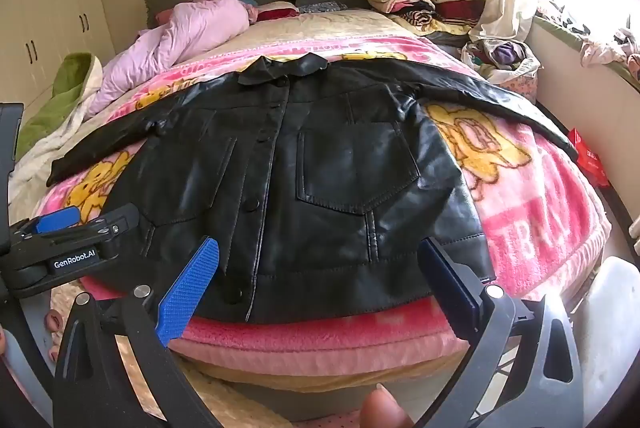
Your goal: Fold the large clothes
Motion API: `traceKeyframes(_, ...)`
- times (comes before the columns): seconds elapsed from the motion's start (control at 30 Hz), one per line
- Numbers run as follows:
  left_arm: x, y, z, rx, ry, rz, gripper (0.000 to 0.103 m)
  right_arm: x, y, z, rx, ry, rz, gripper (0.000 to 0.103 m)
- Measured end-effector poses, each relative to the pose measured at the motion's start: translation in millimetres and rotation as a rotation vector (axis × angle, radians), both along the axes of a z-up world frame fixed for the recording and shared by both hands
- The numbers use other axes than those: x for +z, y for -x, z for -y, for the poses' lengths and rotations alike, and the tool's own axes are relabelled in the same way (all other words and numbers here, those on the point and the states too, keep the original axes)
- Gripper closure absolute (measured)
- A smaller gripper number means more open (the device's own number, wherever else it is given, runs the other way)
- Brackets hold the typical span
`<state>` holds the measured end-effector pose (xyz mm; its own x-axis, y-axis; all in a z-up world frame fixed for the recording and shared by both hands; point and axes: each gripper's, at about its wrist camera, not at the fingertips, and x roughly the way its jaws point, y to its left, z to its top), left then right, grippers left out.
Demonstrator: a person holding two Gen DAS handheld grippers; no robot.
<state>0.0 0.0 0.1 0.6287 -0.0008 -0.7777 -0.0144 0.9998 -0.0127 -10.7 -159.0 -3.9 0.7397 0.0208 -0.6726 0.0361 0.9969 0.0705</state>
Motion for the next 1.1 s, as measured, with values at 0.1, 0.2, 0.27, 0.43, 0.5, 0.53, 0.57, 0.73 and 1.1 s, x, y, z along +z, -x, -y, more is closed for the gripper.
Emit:
traceKeyframes(0.1, 0.1, 0.2, 0.0, 0.001, -0.002, 0.005, 0.009, 0.0, -0.1, 0.3, 0.0, 0.0, 0.004, 0.004)
traceKeyframes(0.2, 0.1, 0.3, 0.0, 0.001, -0.004, 0.006, 0.009, 0.1, -0.3, 0.6, 0.0, -0.001, 0.004, 0.004)
traceKeyframes(0.27, 0.1, 0.3, 0.1, 0.001, -0.006, 0.007, 0.009, 0.0, -0.5, 1.1, 0.0, -0.004, 0.003, 0.004)
traceKeyframes(0.43, 0.2, 0.2, -0.1, 0.002, -0.009, 0.009, 0.009, -0.1, -1.6, -0.9, -0.001, -0.006, 0.002, 0.004)
traceKeyframes(0.5, 0.2, -0.1, -0.4, 0.002, -0.008, 0.009, 0.009, 0.0, -1.9, -2.1, 0.001, -0.003, 0.004, 0.004)
traceKeyframes(0.53, 0.2, -0.3, -0.5, 0.002, -0.009, 0.008, 0.009, 0.0, -2.1, -2.7, 0.003, 0.0, 0.004, 0.004)
traceKeyframes(0.57, 0.2, -0.1, -0.4, 0.002, -0.01, 0.008, 0.009, -0.1, -2.2, -2.9, 0.004, 0.001, 0.004, 0.004)
traceKeyframes(0.73, 0.4, -0.1, -0.3, 0.003, -0.012, 0.011, 0.009, -2.9, -3.5, 1.1, 0.011, 0.003, 0.004, 0.004)
traceKeyframes(1.1, 0.3, 0.2, 0.0, 0.003, -0.016, 0.012, 0.009, -1.4, -4.8, -5.4, 0.011, 0.011, -0.002, 0.004)
